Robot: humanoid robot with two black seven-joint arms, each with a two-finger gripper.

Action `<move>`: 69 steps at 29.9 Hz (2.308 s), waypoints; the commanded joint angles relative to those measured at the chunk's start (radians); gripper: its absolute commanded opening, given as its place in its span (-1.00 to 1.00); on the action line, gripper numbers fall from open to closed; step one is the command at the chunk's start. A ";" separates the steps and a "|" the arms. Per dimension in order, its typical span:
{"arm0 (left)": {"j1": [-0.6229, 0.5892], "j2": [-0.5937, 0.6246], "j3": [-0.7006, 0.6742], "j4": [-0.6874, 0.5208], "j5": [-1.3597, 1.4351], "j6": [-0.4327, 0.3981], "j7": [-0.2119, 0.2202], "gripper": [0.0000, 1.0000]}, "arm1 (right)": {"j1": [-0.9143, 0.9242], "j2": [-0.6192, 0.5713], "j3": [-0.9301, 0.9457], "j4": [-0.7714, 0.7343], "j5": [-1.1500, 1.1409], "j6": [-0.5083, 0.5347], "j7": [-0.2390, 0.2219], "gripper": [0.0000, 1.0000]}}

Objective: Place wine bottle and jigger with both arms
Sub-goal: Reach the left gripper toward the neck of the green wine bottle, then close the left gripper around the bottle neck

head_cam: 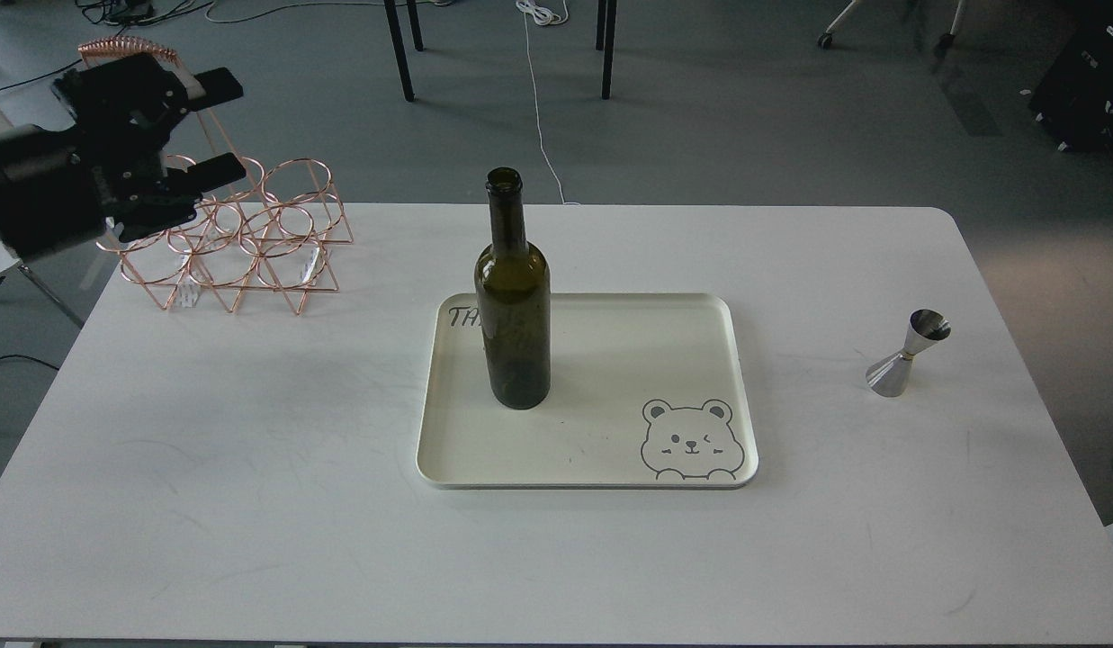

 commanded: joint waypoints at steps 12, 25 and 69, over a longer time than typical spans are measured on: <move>0.019 -0.313 0.022 -0.099 0.987 0.163 0.000 0.96 | -0.009 0.048 0.098 -0.128 0.411 0.154 -0.055 1.00; 0.010 -0.419 0.036 -0.047 1.138 0.275 0.004 0.83 | -0.013 0.048 0.092 -0.130 0.410 0.154 -0.055 0.99; -0.024 -0.538 0.034 0.024 1.187 0.307 -0.003 -0.64 | -0.026 0.016 0.041 -0.125 0.407 0.154 -0.050 0.99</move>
